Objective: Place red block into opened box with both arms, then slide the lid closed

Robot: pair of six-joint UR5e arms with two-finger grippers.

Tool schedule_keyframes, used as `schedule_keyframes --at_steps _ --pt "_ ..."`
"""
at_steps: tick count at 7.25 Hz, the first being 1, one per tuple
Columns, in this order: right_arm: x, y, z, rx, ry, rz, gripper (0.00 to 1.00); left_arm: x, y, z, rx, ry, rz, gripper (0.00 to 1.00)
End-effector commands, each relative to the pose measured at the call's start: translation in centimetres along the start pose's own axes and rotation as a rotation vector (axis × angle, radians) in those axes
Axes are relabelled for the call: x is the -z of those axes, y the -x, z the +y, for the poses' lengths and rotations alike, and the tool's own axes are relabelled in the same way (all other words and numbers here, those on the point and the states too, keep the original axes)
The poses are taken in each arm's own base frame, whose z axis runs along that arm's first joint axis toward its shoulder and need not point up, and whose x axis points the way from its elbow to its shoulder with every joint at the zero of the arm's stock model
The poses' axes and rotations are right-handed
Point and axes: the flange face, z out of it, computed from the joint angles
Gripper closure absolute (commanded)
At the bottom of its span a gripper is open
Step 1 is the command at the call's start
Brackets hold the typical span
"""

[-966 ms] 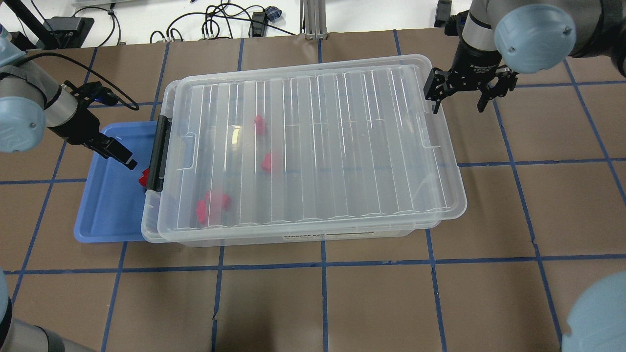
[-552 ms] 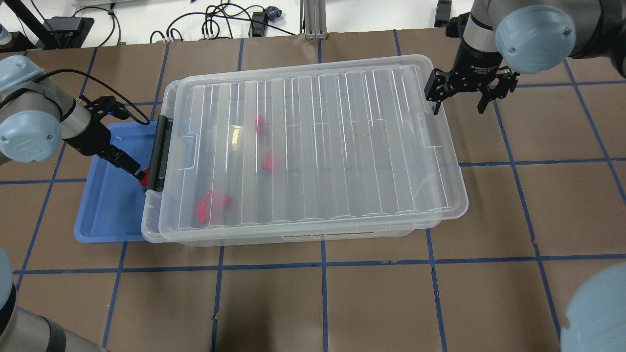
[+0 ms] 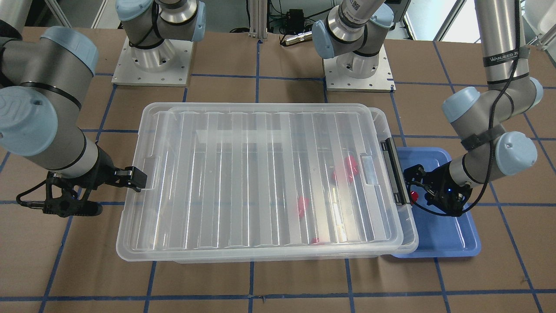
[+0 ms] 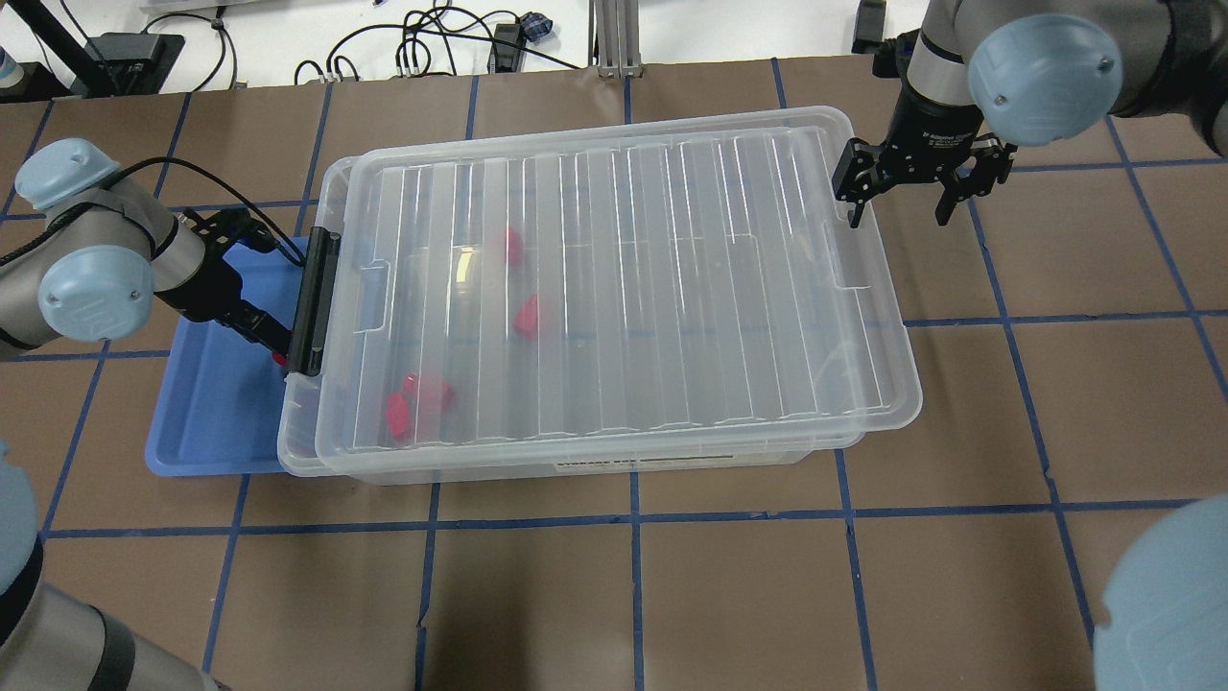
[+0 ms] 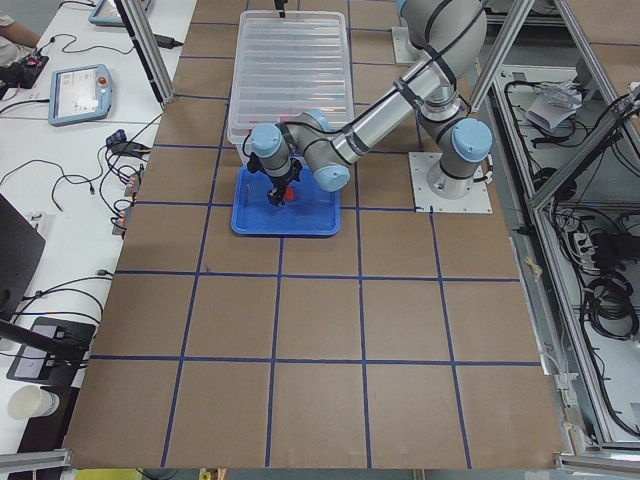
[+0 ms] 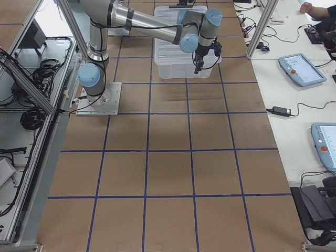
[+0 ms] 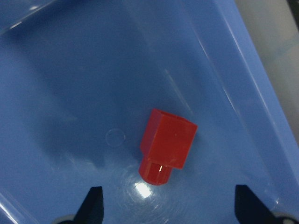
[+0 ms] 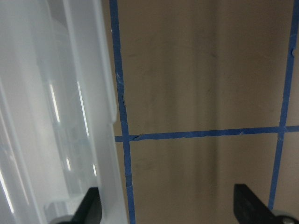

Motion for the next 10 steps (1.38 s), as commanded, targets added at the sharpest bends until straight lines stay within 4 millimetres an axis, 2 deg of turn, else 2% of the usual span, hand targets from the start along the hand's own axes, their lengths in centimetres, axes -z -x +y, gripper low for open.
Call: schedule_keyframes --at_steps 1,3,4,5,6,7,8,9,10 --pt "-0.1 -1.7 -0.3 -0.008 0.002 -0.004 0.0 -0.5 -1.0 -1.1 -0.02 -0.011 -0.007 0.07" --pt "0.4 -2.8 -0.6 -0.021 -0.009 -0.003 0.0 -1.1 -1.3 -0.9 -0.026 -0.018 -0.007 0.22" --pt "0.4 -3.7 -0.7 -0.036 -0.009 -0.007 0.0 -1.0 -1.2 -0.9 -0.029 -0.021 -0.017 0.37" --pt "0.6 -5.5 -1.0 -0.03 -0.013 -0.008 0.0 -1.0 -1.2 -0.9 -0.034 -0.019 -0.02 0.54" --pt "0.8 -8.0 -1.1 -0.033 -0.017 -0.012 0.0 -1.5 -1.3 -0.8 -0.042 -0.014 -0.009 0.8" --pt "0.8 -9.6 -1.2 -0.054 -0.016 -0.017 0.0 0.0 -1.2 -0.9 -0.037 -0.023 -0.038 0.96" --pt "1.1 -9.9 -1.4 -0.032 -0.033 -0.012 0.0 1.4 -1.6 -1.0 -0.024 -0.023 -0.047 0.99" --pt "1.0 -10.4 -1.7 -0.024 -0.06 -0.001 0.0 4.3 -1.4 -1.5 -0.013 -0.029 -0.054 1.0" --pt "1.0 -11.0 -1.7 -0.033 -0.06 -0.004 0.0 8.4 -1.6 -1.8 0.021 -0.011 -0.031 1.0"
